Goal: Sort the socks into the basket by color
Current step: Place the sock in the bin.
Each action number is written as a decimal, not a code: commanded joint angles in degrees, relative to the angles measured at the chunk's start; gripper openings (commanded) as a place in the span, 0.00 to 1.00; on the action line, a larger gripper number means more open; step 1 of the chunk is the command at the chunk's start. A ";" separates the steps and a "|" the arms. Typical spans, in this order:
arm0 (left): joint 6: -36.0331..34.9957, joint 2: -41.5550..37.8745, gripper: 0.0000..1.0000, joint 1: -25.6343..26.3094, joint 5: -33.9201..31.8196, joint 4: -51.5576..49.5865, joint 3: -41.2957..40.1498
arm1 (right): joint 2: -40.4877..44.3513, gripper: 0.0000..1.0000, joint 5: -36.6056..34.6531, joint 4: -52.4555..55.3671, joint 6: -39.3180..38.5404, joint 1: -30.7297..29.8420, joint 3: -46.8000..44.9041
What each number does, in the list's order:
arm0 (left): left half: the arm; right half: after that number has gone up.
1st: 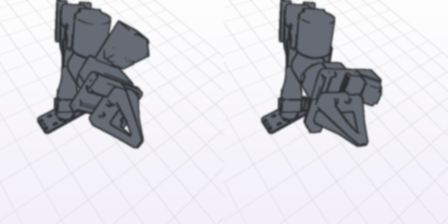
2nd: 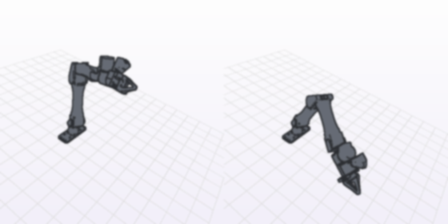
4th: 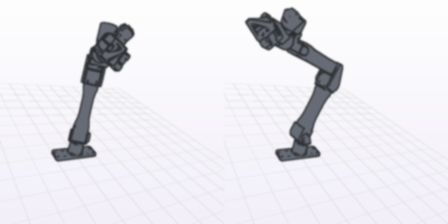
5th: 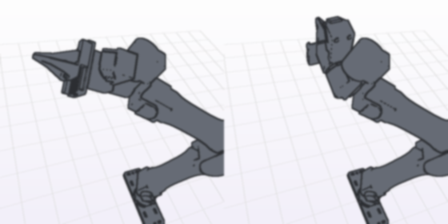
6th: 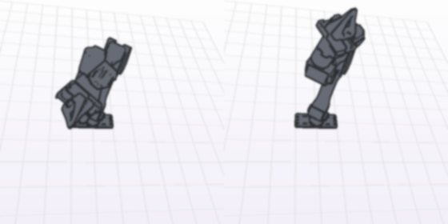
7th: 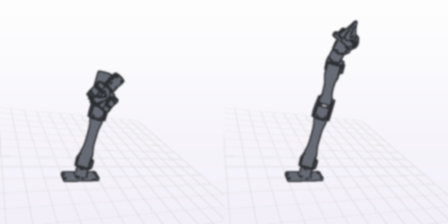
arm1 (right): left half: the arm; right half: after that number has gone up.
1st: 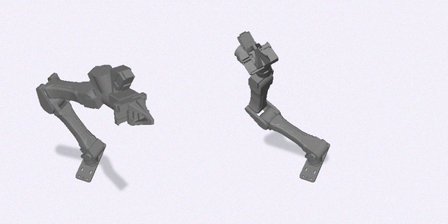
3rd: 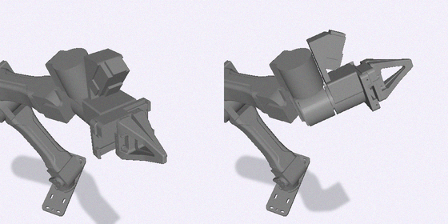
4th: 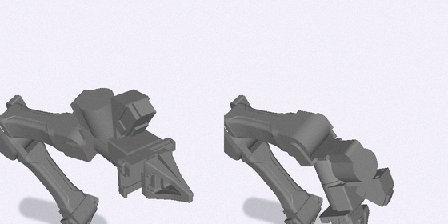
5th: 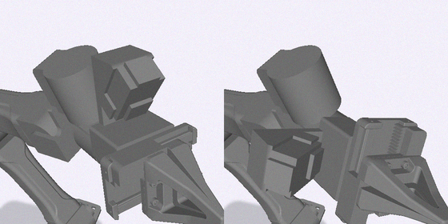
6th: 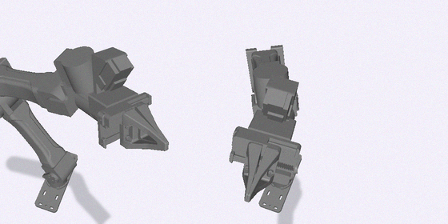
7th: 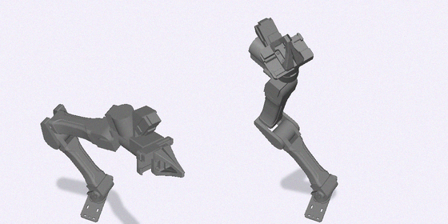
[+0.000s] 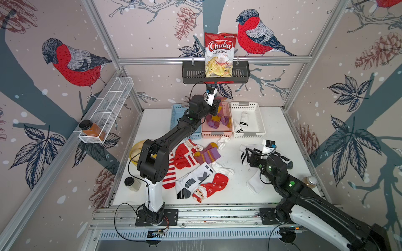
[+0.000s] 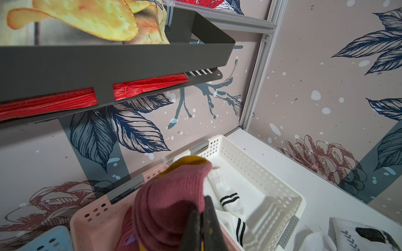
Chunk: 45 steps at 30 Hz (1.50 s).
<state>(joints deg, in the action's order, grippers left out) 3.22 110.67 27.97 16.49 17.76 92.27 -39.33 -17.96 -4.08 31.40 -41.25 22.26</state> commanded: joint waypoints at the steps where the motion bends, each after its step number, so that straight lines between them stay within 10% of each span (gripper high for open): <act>1: 0.82 0.98 0.00 -0.11 0.82 2.94 0.34 | 0.67 0.55 -0.97 0.80 0.25 -0.06 0.41; 32: 2.40 11.15 0.01 -0.56 -10.00 -19.49 1.91 | 0.80 0.56 -0.94 0.73 0.92 -0.05 -0.02; 45: 2.49 7.70 0.38 -0.81 -11.11 -17.43 -1.88 | 0.14 0.56 -0.59 0.24 0.69 -0.05 0.15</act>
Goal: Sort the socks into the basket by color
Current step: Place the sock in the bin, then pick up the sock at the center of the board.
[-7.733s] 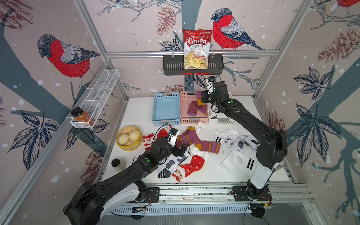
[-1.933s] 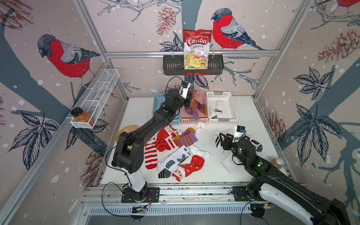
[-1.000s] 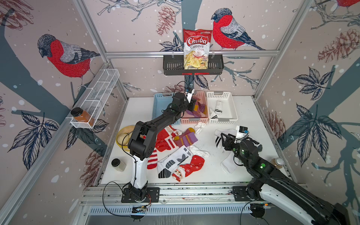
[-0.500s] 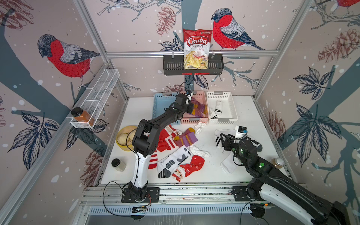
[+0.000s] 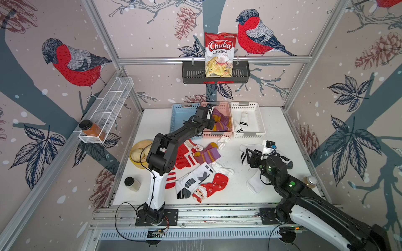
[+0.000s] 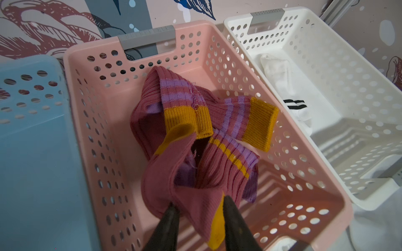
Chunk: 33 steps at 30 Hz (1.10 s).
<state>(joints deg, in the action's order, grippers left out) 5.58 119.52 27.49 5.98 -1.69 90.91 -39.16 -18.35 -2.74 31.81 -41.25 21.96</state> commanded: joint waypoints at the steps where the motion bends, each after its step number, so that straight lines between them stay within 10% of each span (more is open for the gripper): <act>1: 0.13 -1.60 0.39 -0.34 -0.62 2.36 -0.95 | 0.03 0.56 -0.20 -1.12 0.24 -0.05 0.41; 21: 3.91 -21.39 0.46 -0.20 0.30 12.41 -22.68 | -4.87 0.58 0.86 -5.57 -1.31 0.21 1.40; 33: 8.62 -36.07 0.49 5.30 -9.91 13.68 -43.02 | -8.85 0.58 2.87 -8.20 -1.64 0.74 2.30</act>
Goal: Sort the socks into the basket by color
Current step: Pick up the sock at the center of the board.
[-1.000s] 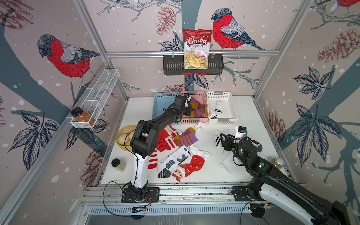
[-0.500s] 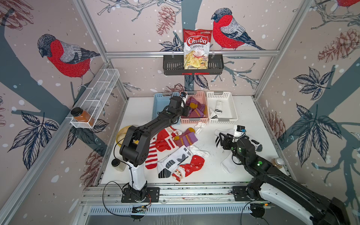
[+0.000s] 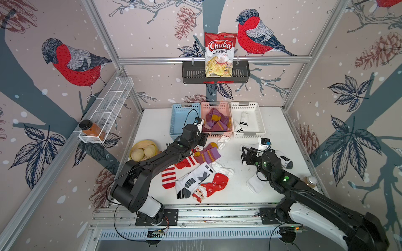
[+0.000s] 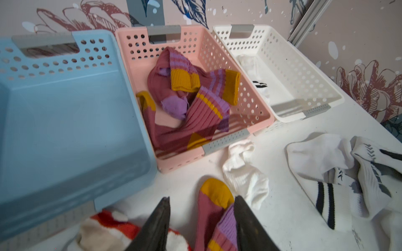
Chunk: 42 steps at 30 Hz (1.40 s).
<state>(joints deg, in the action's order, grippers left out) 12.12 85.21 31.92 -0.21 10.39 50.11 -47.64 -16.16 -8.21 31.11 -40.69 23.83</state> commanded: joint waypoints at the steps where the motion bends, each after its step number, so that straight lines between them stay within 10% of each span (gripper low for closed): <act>1: 2.67 -2.50 0.49 1.33 -4.24 1.12 -3.42 | -0.60 0.58 0.90 -2.92 -0.92 0.23 0.50; 37: 7.67 2.20 0.48 4.29 -0.74 0.69 -12.99 | -5.14 0.58 2.63 -4.39 -0.68 0.26 2.00; 42: 7.31 3.21 0.31 4.38 0.46 0.64 -12.44 | -4.83 0.58 2.45 -4.23 -0.56 0.30 1.75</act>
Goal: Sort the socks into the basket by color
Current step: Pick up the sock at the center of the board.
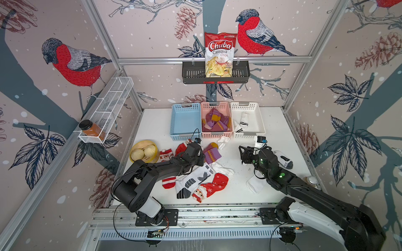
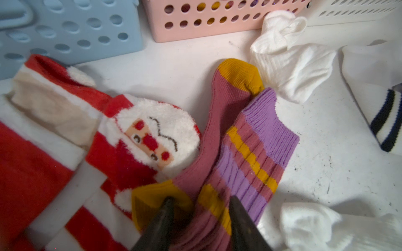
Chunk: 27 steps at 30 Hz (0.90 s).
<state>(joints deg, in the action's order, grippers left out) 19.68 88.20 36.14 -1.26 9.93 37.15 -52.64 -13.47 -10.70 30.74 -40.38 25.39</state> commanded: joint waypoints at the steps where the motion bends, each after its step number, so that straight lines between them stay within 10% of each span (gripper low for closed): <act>1: -0.21 0.21 0.21 0.15 1.67 0.91 0.68 | 0.30 0.58 -0.36 -1.69 -0.15 -0.05 0.10; 5: -0.30 -0.95 0.00 0.22 1.52 0.81 0.53 | 0.69 0.58 -0.41 -1.60 -0.14 -0.05 -0.07; 27: -5.58 -10.56 0.00 0.25 0.82 -5.45 9.22 | 1.14 0.58 -0.15 -1.82 -0.29 -0.05 -0.43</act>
<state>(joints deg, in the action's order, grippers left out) 16.05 78.56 36.23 -0.05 5.41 45.04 -51.72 -13.50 -10.70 30.74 -40.38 25.08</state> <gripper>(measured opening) 0.049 0.579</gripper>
